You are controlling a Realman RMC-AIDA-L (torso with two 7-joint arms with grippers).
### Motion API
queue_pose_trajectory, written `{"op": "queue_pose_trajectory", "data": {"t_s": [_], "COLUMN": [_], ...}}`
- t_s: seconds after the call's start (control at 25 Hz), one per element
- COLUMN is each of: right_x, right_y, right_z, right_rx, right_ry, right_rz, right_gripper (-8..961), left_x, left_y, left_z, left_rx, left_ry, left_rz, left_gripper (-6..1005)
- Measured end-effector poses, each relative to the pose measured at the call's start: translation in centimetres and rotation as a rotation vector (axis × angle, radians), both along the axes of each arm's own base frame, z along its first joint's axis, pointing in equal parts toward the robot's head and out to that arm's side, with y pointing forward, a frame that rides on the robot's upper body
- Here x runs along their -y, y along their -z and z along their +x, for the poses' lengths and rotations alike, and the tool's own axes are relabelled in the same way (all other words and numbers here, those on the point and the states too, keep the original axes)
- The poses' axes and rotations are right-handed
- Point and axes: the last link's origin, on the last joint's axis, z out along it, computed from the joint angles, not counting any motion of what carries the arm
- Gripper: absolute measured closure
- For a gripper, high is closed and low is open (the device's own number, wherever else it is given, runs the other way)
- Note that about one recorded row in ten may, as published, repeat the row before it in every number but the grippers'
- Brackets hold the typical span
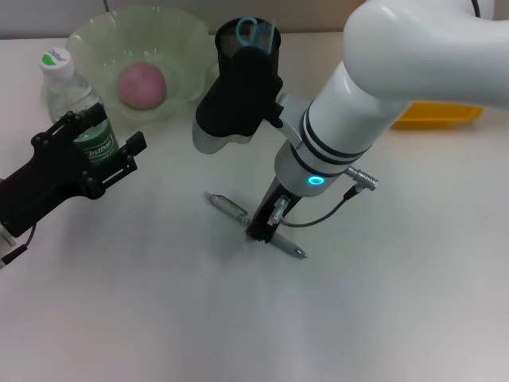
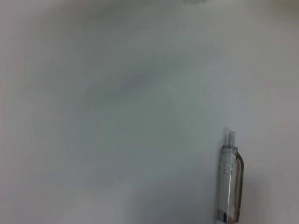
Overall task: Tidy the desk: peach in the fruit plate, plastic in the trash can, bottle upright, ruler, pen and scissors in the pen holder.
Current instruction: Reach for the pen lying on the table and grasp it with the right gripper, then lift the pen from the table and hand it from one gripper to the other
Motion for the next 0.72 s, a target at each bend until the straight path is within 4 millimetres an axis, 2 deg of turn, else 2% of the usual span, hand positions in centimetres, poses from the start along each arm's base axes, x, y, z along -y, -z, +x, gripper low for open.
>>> {"op": "queue_pose_trajectory", "data": {"t_s": [0.24, 0.72], "right_x": [0.05, 0.56], "right_y": [-0.02, -0.29], "right_z": [0.06, -0.09], "right_rx": [0.008, -0.014], "right_ry": [-0.014, -0.017], "right_rz": [-0.012, -0.043], "right_gripper": [740, 827], "left_x": [-0.08, -0.13], "left_y": [0.0, -0.15], "left_z": [0.08, 0.15], "left_rx": [0.002, 0.016], "left_ry": [0.001, 0.0], "left_rz": [-0.001, 0.001], "left_gripper": [239, 242]}}
